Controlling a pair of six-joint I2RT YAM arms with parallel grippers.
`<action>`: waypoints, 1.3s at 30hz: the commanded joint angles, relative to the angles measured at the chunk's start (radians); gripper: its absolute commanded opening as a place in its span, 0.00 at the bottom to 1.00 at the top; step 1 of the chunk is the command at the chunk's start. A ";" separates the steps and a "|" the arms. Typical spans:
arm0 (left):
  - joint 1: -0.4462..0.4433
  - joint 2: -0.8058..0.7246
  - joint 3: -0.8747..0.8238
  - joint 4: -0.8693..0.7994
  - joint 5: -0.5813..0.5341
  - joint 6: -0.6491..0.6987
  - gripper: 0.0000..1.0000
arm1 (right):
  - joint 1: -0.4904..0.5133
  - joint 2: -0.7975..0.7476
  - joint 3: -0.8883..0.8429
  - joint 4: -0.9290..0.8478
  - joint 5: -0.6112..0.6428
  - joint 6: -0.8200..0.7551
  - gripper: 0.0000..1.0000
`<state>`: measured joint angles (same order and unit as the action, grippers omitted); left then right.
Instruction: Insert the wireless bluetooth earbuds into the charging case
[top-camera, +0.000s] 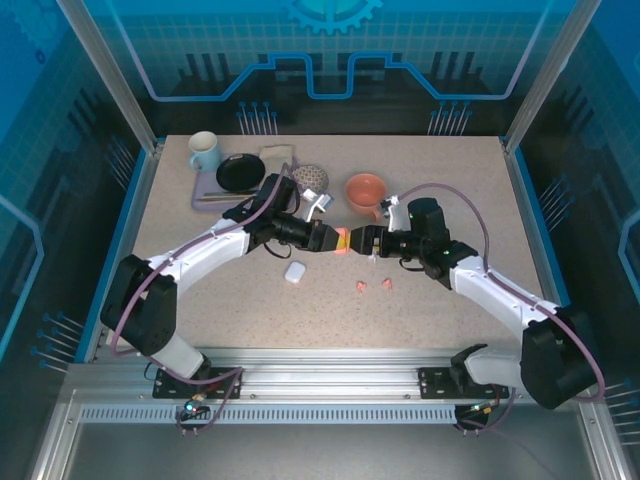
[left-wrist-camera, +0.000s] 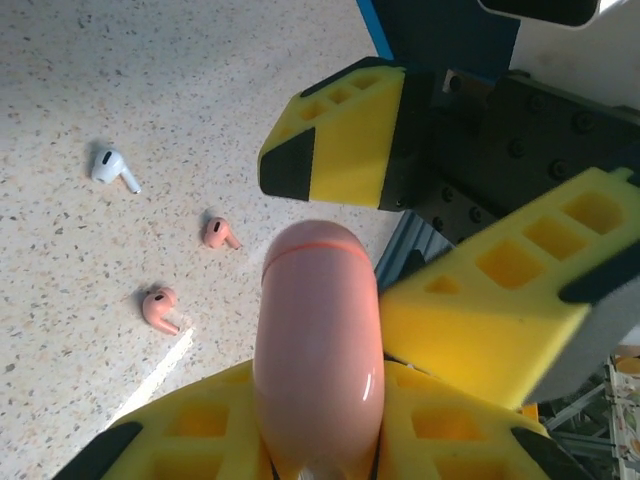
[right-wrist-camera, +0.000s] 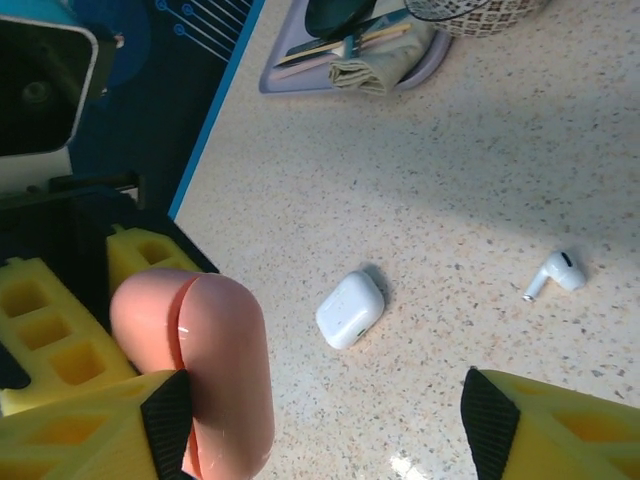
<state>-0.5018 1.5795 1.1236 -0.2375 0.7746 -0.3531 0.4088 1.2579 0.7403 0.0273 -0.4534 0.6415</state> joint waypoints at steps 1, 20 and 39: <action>-0.009 -0.028 0.039 0.033 0.071 0.040 0.05 | -0.067 0.029 -0.048 -0.034 0.056 -0.007 0.73; -0.008 -0.019 0.049 0.070 0.069 0.022 0.05 | -0.115 -0.078 -0.067 0.100 -0.198 0.108 0.64; -0.008 -0.002 0.075 0.096 0.084 -0.008 0.05 | -0.056 -0.032 -0.057 0.151 -0.239 0.083 0.48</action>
<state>-0.5087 1.5772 1.1671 -0.1669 0.8169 -0.3420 0.3351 1.2057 0.6548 0.1513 -0.6674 0.7399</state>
